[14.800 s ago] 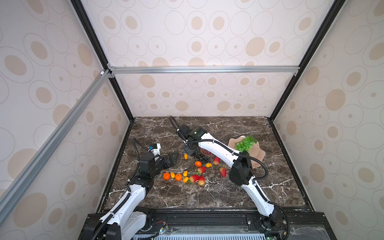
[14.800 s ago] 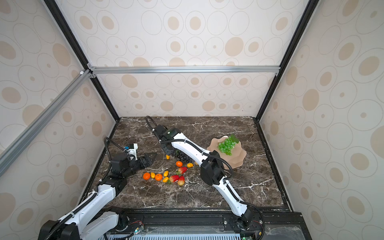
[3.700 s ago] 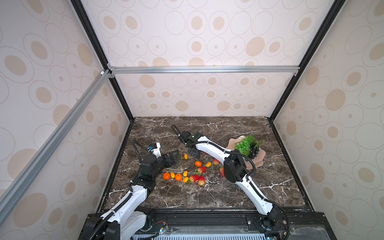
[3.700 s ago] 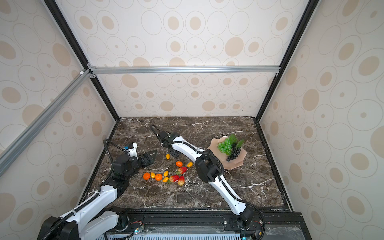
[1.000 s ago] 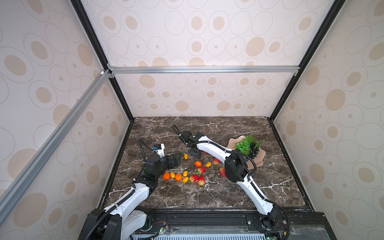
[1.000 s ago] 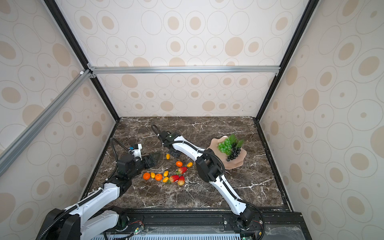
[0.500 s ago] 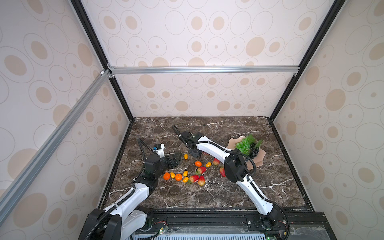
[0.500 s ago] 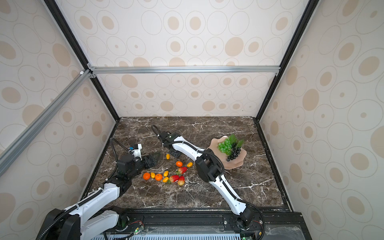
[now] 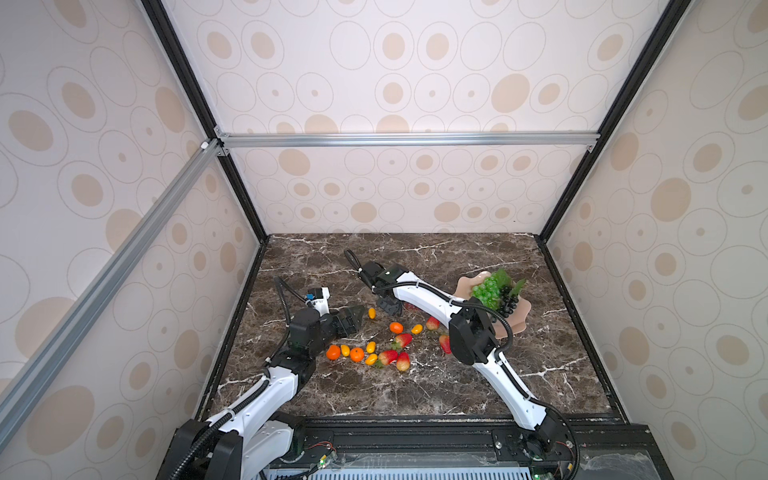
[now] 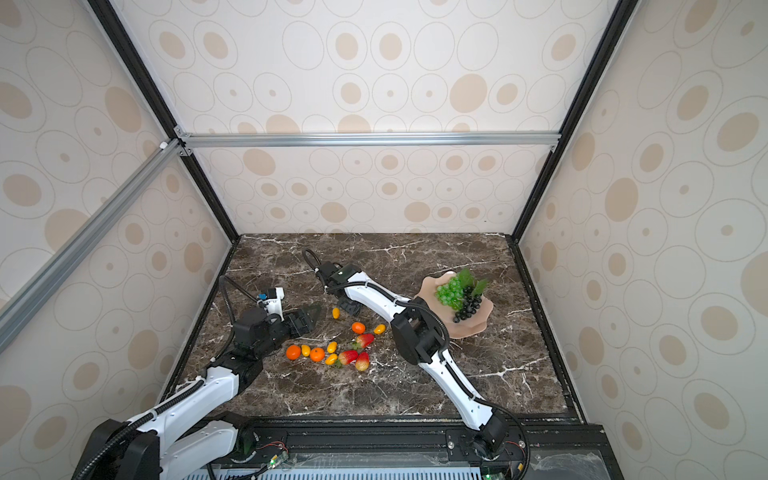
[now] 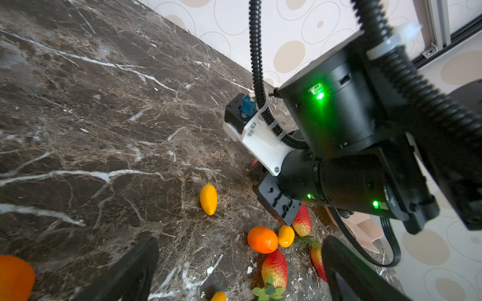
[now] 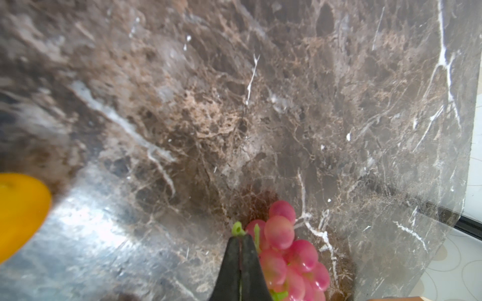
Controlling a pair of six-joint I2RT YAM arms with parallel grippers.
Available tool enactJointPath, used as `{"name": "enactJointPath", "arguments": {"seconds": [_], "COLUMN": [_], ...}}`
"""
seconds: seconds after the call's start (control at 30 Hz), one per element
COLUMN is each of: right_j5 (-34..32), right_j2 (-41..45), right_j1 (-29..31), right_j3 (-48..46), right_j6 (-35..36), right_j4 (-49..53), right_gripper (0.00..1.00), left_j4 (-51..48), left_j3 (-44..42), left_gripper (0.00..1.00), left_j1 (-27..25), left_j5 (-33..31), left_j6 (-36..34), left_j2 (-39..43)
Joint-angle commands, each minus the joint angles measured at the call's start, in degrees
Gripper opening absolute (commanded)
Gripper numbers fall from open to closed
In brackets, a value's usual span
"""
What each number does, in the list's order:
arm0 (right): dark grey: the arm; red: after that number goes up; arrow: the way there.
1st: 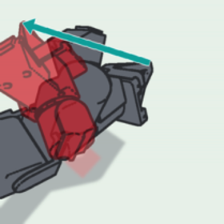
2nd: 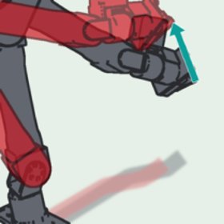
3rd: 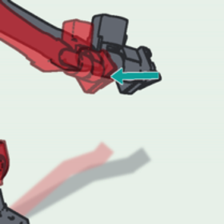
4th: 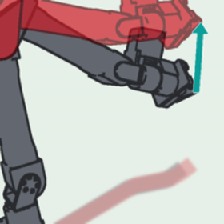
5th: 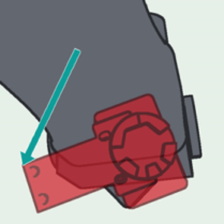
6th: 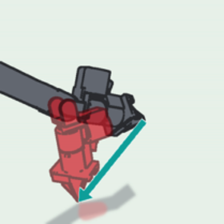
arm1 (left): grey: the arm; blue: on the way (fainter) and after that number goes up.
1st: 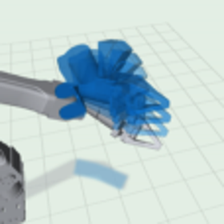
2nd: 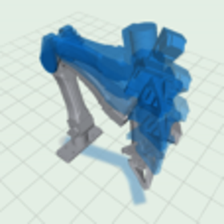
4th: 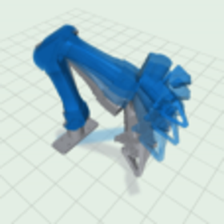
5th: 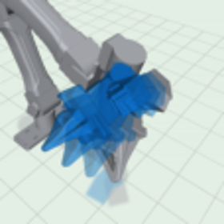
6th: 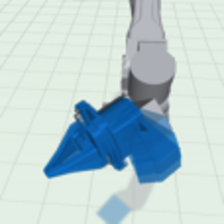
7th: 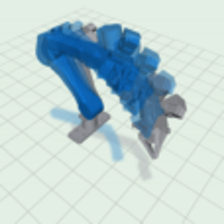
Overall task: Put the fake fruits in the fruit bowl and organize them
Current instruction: 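Carry the red grapes over the bowl with the right gripper while the left arm reaches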
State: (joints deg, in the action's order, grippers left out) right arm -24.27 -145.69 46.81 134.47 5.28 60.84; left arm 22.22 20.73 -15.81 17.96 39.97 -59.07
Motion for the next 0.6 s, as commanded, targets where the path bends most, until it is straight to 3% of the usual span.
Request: {"name": "enactJointPath", "arguments": {"seconds": [0.0, 0.57], "right_j5": [0.5, 3.7], "right_j2": [5.9, 17.3], "right_j1": [-0.2, -3.4], "right_j3": [-1.4, -11.6], "right_j6": [-1.4, -5.0], "right_j4": [-0.6, -4.9], "right_gripper": [0.0, 0.0], "left_j4": [1.7, 3.0], "left_j3": [1.7, 8.3], "left_gripper": [0.98, 0.98], "left_j1": [-0.3, -10.1], "left_j5": [2.0, -0.7], "left_j6": [-1.6, -5.8], "left_j2": [-0.1, -7.0]}}
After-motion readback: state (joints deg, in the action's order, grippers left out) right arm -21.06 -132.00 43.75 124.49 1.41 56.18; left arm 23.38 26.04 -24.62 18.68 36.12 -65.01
